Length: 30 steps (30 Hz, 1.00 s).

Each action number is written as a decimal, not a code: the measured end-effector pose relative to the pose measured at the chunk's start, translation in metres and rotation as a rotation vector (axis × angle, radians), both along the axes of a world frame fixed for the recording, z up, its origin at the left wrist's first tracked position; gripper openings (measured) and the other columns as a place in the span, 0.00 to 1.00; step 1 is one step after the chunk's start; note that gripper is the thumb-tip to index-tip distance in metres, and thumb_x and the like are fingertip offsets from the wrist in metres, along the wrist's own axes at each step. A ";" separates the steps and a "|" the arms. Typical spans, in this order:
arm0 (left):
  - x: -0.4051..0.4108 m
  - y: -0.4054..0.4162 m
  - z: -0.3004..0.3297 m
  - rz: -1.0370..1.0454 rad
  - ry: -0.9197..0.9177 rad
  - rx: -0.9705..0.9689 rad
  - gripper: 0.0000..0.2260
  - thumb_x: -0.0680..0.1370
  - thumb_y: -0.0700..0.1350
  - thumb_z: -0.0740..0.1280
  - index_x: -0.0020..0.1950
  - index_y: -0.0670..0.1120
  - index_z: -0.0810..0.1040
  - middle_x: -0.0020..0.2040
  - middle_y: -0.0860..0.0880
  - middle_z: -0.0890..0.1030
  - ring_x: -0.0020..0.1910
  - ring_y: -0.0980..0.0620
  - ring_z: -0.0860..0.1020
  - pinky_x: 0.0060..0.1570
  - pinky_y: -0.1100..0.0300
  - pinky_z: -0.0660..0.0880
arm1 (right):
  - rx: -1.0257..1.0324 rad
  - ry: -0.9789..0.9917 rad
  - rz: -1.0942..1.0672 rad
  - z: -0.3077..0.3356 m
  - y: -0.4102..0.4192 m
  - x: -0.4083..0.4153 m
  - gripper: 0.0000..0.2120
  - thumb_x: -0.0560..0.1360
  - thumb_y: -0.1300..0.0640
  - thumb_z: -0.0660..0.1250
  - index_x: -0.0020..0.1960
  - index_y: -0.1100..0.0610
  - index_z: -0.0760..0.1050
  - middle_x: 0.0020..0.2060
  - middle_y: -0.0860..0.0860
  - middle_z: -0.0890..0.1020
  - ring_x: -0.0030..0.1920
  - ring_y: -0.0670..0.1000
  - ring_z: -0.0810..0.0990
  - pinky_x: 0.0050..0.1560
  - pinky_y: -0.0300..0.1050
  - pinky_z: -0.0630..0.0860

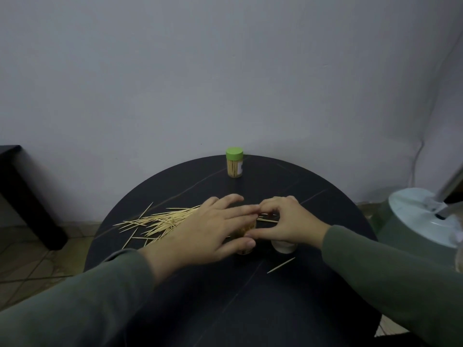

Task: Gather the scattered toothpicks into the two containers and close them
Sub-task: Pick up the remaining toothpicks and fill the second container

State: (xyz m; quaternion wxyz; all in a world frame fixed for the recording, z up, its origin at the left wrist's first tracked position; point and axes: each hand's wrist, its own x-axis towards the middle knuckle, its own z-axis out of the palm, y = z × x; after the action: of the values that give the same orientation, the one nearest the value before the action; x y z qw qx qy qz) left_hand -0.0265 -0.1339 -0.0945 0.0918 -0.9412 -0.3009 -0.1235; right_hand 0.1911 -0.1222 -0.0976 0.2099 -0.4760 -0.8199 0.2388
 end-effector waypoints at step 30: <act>-0.030 0.024 -0.017 0.400 -0.186 -0.262 0.10 0.78 0.57 0.64 0.57 0.59 0.77 0.57 0.58 0.72 0.58 0.58 0.66 0.62 0.56 0.69 | -0.178 -0.771 0.209 0.035 -0.007 0.003 0.12 0.67 0.42 0.75 0.48 0.44 0.82 0.53 0.41 0.79 0.54 0.44 0.68 0.48 0.39 0.57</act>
State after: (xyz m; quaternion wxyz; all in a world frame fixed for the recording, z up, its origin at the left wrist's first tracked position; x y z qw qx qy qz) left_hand -0.0563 -0.1095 -0.1111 -0.0361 -0.8513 -0.5019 -0.1488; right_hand 0.1942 -0.1290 -0.0623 -0.1800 -0.4613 -0.8586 0.1329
